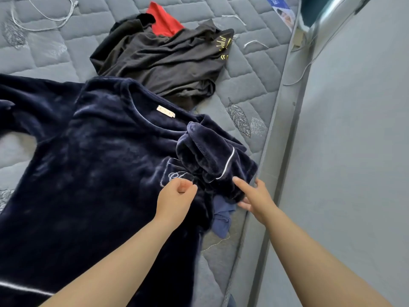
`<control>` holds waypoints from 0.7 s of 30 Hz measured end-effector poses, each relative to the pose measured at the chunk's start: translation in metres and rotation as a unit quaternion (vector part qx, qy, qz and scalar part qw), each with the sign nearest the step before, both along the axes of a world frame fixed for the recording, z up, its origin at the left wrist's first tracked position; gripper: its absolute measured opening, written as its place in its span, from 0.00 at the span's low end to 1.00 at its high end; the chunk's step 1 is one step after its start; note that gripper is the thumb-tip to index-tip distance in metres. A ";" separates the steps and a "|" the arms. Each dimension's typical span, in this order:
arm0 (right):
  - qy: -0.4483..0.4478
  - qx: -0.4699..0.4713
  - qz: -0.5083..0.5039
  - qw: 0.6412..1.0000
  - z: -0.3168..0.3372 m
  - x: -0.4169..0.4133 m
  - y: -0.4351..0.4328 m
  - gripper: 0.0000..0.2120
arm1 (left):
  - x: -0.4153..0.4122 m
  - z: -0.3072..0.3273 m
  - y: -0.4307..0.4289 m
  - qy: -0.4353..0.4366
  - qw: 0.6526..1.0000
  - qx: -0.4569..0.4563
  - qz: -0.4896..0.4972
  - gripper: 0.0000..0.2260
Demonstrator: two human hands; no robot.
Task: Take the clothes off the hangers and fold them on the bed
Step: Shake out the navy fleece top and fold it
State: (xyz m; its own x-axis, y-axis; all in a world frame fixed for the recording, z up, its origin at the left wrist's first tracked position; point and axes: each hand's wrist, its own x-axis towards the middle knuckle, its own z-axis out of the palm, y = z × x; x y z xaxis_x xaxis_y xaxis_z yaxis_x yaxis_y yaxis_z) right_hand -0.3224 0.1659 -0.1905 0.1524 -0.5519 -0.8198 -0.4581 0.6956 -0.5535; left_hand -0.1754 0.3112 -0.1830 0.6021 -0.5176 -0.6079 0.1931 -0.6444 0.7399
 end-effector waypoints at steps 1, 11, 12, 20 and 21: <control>-0.037 0.021 -0.034 0.999 -0.001 0.001 -0.003 0.29 | 0.000 -0.001 -0.007 -0.009 1.000 -0.006 0.002 0.05; -0.176 -0.158 -0.291 0.927 0.062 -0.020 -0.103 0.13 | -0.002 -0.026 -0.054 -0.159 0.982 0.003 -0.107 0.27; -0.195 -0.161 -0.260 0.932 0.071 -0.027 -0.113 0.13 | -0.006 -0.028 -0.058 -0.181 0.976 -0.006 -0.120 0.30; -0.220 -0.160 -0.124 0.954 0.097 -0.052 -0.147 0.13 | -0.033 -0.044 -0.101 -0.262 0.927 0.055 -0.262 0.26; -0.214 -0.163 -0.121 0.955 0.096 -0.052 -0.147 0.12 | -0.033 -0.044 -0.103 -0.279 0.921 0.056 -0.266 0.17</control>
